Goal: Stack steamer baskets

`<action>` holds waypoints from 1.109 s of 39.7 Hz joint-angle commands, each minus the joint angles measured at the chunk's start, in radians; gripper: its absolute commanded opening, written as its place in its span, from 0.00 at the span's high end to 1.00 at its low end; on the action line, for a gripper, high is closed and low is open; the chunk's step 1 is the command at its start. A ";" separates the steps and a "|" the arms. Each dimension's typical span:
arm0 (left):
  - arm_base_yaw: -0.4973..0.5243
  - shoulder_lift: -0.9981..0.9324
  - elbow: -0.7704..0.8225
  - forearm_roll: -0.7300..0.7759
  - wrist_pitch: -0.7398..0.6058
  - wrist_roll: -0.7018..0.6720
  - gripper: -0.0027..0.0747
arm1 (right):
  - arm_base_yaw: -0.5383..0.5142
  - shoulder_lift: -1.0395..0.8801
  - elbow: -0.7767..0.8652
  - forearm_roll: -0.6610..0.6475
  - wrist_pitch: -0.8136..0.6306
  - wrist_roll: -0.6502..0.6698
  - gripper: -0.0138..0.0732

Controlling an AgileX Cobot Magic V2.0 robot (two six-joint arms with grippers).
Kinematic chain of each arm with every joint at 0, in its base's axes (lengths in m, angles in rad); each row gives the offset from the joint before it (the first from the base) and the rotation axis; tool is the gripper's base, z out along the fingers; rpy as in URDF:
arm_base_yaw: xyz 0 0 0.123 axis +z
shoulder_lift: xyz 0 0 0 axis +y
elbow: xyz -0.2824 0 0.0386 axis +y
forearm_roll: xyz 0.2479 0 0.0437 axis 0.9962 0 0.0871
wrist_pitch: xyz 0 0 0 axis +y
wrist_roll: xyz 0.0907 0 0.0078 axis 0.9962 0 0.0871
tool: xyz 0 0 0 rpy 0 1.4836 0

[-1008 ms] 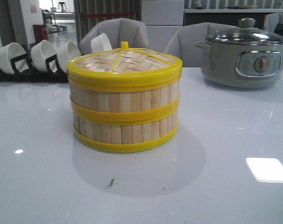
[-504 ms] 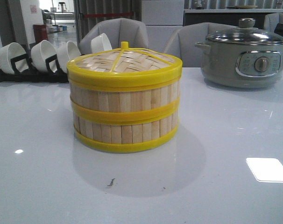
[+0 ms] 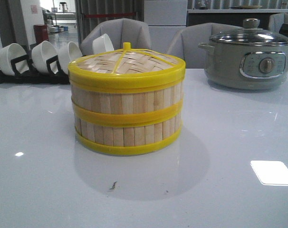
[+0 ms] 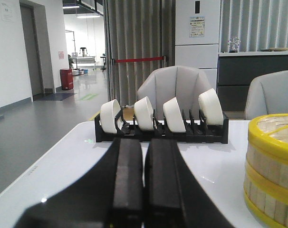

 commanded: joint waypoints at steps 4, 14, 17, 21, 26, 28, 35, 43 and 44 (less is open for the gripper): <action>0.001 -0.013 0.002 -0.003 -0.077 0.002 0.86 | -0.005 0.008 -0.030 -0.010 -0.087 -0.006 0.78; 0.001 -0.013 0.002 -0.003 -0.077 0.002 0.86 | -0.005 0.003 -0.030 -0.010 -0.096 -0.006 0.78; 0.001 -0.013 0.002 -0.003 -0.077 0.002 0.86 | -0.005 -0.012 -0.030 -0.010 -0.115 -0.006 0.78; 0.001 -0.013 0.002 -0.003 -0.077 0.002 0.86 | -0.005 -0.055 -0.030 -0.010 -0.129 -0.006 0.78; 0.001 -0.013 0.002 -0.003 -0.077 0.002 0.86 | -0.019 -0.113 -0.030 -0.010 -0.135 -0.006 0.78; 0.001 -0.013 0.002 -0.003 -0.077 0.002 0.86 | -0.025 -0.133 -0.030 -0.010 -0.127 -0.006 0.78; 0.001 -0.013 0.002 -0.003 -0.077 0.002 0.86 | -0.043 -0.184 -0.030 -0.011 -0.106 -0.006 0.80; 0.001 -0.013 0.002 -0.003 -0.077 0.002 0.86 | -0.044 -0.210 0.006 -0.011 -0.046 -0.006 0.81; 0.001 -0.013 0.002 -0.003 -0.077 0.002 0.86 | -0.044 -0.215 0.022 -0.011 -0.052 -0.006 0.81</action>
